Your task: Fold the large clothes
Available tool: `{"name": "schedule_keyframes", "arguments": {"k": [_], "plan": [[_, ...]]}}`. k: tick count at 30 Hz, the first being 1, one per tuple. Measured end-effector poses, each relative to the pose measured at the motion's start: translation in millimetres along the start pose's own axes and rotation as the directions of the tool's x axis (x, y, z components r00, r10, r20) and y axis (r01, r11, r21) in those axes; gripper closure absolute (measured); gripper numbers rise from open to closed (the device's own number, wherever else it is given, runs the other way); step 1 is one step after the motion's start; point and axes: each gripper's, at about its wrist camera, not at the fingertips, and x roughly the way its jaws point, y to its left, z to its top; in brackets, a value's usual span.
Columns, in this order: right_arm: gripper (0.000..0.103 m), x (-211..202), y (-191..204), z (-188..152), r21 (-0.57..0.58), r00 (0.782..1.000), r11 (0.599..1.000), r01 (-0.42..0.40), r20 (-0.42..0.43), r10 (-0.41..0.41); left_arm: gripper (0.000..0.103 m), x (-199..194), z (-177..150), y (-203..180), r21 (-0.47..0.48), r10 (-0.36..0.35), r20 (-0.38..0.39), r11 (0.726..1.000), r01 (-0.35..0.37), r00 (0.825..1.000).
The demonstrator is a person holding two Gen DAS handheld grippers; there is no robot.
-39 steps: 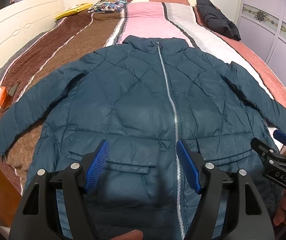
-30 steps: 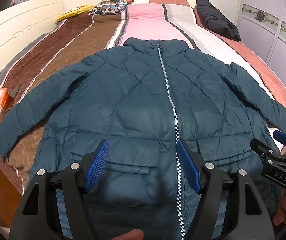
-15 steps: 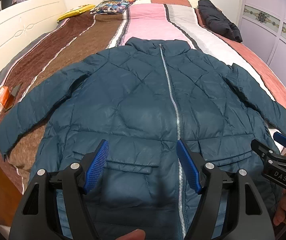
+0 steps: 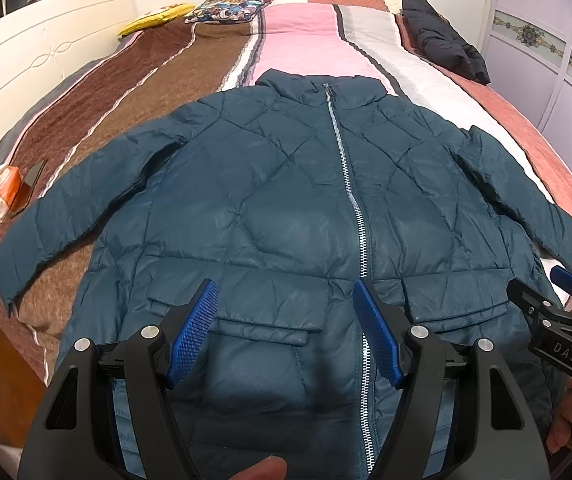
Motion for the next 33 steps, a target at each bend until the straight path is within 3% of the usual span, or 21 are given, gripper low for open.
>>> {"name": "schedule_keyframes", "arguments": {"k": [33], "plan": [[0.018,-0.9,-9.6,1.3,0.032,1.0,0.999,-0.001,0.003,0.001,0.034,3.7,-1.3,1.8,-0.008,0.005,-0.024,1.0,-0.005,1.0]]}}
